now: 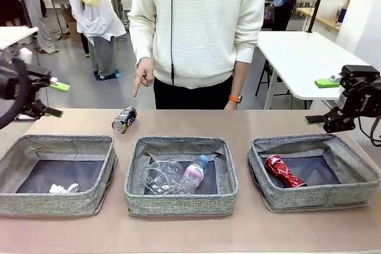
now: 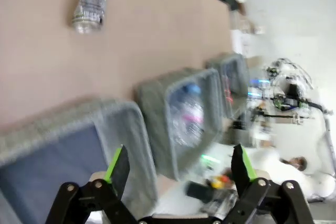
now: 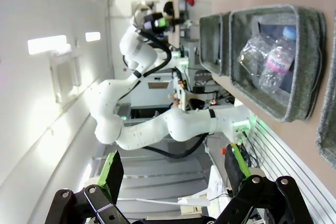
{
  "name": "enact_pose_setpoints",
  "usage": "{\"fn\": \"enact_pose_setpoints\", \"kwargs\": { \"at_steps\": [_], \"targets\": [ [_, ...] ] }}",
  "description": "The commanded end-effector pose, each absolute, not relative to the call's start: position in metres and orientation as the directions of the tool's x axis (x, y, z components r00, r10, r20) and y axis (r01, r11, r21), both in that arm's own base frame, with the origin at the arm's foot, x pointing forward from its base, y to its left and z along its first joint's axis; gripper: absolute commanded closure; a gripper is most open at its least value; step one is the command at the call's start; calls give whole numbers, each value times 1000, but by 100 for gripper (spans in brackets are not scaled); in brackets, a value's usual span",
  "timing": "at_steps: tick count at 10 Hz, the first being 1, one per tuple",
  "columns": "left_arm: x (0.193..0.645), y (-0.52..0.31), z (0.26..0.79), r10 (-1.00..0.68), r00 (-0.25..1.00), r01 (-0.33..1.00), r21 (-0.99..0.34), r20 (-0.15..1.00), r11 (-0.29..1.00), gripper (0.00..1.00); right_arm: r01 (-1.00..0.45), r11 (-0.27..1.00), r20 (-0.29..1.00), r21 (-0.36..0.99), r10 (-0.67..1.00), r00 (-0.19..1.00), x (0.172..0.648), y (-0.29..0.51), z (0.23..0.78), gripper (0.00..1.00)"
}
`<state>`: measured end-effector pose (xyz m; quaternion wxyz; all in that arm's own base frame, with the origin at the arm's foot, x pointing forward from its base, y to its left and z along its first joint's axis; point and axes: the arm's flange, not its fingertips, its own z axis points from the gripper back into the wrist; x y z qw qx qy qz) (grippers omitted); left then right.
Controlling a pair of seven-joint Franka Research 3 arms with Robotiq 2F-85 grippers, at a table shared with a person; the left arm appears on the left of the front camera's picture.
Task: Sort the waste into the appropriate baskets.
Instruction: Pick up the waste item pointed out by the person.
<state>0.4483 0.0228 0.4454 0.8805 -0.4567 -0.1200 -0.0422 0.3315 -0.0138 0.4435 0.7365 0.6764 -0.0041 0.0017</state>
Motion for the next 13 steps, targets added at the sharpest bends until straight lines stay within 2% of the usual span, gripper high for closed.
{"fn": "enact_pose_setpoints", "kwargs": {
  "at_steps": [1, 2, 3, 4, 5, 9, 13],
  "targets": [
    [500, -35, 434, -94, 856, 211, -177, 508, 961, 0, 13, 96, -12, 995, -7, 1000, 331, -13, 446, 0],
    [512, -60, 436, -195, 825, 274, -74, 531, 959, 0, 13, 96, -12, 995, -7, 1000, 331, -13, 446, 0],
    [521, -78, 435, -251, 812, 284, 18, 526, 959, 0, 13, 96, -12, 995, -7, 1000, 331, -13, 446, 0],
    [530, -93, 427, -307, 822, 298, 98, 480, 950, 0, 13, 96, -12, 995, -7, 1000, 331, -13, 446, 0],
    [539, -102, 417, -338, 823, 321, 116, 456, 940, 0, 13, 96, -12, 995, -7, 1000, 331, -13, 446, 0],
    [575, -119, 395, -307, 879, 320, 27, 366, 947, 0, 13, 96, -12, 995, -7, 1000, 331, -13, 446, 0],
    [592, -130, 381, -307, 906, 340, -70, 292, 938, 0, 13, 96, -12, 995, -7, 1000, 331, -13, 446, 0]
  ]
}}
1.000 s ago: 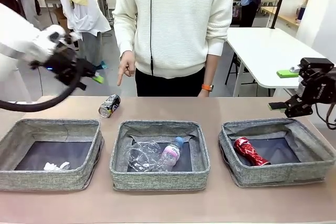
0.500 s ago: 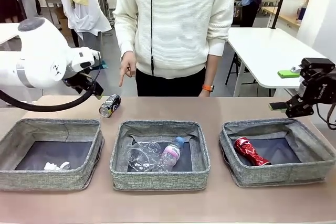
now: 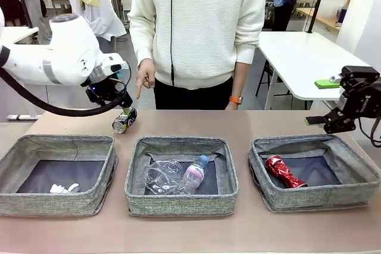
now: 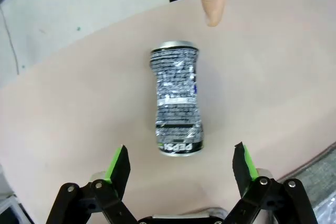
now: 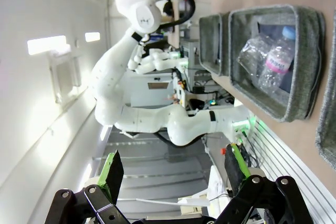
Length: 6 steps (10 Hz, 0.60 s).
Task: Sort the waste into the appropriate baskets.
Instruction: Pick up the waste item pointed out by the person.
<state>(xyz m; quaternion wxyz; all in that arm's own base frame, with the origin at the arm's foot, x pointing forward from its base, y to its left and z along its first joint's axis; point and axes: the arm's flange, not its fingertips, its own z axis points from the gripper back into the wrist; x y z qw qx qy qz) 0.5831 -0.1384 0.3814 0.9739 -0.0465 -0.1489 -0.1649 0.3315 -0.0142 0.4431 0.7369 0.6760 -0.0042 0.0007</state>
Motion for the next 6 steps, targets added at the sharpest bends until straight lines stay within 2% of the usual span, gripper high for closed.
{"fn": "enact_pose_setpoints", "kwargs": {
  "at_steps": [1, 6],
  "targets": [
    [595, -132, 376, -305, 912, 339, -86, 274, 937, 0, 13, 96, -12, 995, -7, 1000, 331, -13, 446, 0],
    [611, -140, 345, -291, 922, 333, -141, 254, 932, 0, 13, 96, -12, 995, -7, 1000, 331, -13, 446, 0]
  ]
}}
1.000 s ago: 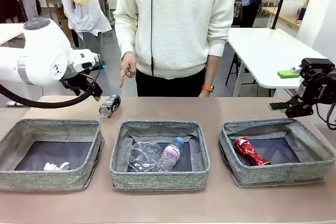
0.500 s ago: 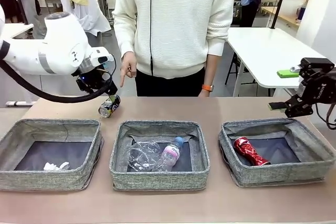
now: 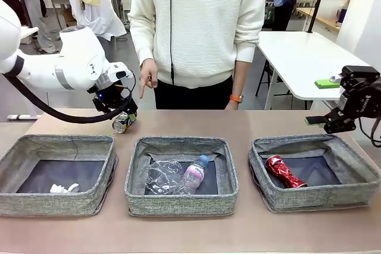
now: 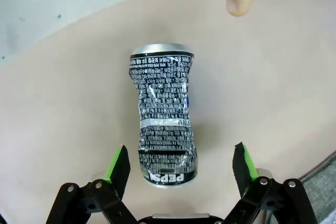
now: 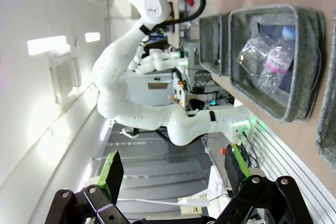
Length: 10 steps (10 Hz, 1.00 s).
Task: Sort the waste into the appropriate baskets.
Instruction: Pick up the waste item pointed out by the person.
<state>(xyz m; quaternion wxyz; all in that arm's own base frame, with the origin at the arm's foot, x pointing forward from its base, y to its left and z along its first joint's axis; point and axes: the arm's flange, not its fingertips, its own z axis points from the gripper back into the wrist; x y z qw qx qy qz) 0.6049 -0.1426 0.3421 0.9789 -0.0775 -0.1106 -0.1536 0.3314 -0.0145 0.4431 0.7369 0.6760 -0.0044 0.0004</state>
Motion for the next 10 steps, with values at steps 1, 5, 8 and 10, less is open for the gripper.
{"fn": "enact_pose_setpoints", "kwargs": {
  "at_steps": [1, 5, 8, 10],
  "targets": [
    [612, -140, 342, -285, 925, 327, -144, 251, 934, 0, 13, 96, -12, 995, -7, 1000, 331, -13, 446, 0],
    [615, -141, 338, -248, 931, 291, -138, 268, 947, 83, 13, 96, -12, 995, -7, 1000, 331, -13, 446, 0],
    [617, -143, 333, -241, 936, 278, -122, 256, 953, 85, 13, 96, -12, 995, -7, 1000, 331, -13, 446, 0],
    [618, -142, 326, -226, 943, 257, -104, 242, 961, 100, 13, 96, -12, 995, -7, 1000, 331, -13, 446, 0]
  ]
}}
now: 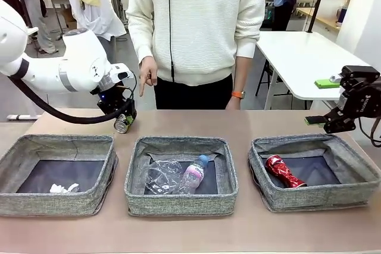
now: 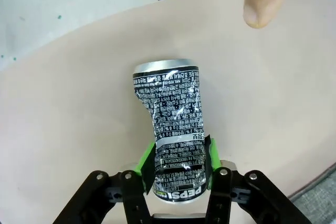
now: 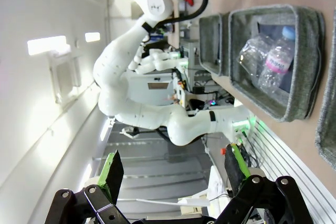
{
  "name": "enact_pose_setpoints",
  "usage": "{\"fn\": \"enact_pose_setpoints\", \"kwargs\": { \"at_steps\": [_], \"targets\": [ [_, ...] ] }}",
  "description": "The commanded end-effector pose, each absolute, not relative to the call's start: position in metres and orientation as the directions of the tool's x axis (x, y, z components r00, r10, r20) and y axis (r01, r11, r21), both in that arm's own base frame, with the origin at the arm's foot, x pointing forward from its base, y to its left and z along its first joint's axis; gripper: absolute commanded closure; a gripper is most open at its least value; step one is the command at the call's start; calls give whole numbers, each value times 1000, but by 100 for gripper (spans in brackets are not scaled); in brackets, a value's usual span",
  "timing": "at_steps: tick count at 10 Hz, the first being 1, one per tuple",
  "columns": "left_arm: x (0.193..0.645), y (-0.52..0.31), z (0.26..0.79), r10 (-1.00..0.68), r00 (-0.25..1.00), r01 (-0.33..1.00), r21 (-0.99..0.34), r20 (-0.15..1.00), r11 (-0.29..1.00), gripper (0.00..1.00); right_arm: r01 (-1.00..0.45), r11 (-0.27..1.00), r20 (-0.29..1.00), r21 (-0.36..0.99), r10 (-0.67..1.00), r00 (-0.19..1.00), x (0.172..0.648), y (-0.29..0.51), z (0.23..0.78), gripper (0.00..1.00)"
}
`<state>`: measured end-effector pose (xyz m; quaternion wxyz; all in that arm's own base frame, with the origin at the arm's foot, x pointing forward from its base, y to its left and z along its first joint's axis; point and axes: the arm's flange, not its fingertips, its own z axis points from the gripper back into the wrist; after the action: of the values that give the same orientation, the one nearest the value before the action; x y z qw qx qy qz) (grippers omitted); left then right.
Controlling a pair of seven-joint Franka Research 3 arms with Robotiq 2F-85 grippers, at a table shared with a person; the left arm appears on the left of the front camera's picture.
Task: Sort the waste into the appropriate baskets.
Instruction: Pick up the waste item pointed out by the person.
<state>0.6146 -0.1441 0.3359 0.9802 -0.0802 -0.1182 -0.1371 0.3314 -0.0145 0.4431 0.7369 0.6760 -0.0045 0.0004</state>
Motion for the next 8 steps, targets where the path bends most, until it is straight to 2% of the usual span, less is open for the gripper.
{"fn": "enact_pose_setpoints", "kwargs": {
  "at_steps": [1, 5, 7, 8],
  "targets": [
    [618, -142, 324, -223, 946, 253, -104, 235, 962, 100, 13, 96, -12, 995, -7, 1000, 331, -13, 446, 0],
    [618, -137, 329, -202, 954, 234, -129, 221, 964, 100, 13, 96, -12, 995, -7, 1000, 331, -13, 446, 0],
    [608, -126, 366, -141, 963, 180, -161, 232, 970, 100, 13, 96, -12, 995, -7, 1000, 331, -13, 446, 0],
    [595, -115, 393, -82, 977, 121, -196, 194, 973, 100, 13, 96, -12, 995, -7, 1000, 331, -13, 446, 0]
  ]
}}
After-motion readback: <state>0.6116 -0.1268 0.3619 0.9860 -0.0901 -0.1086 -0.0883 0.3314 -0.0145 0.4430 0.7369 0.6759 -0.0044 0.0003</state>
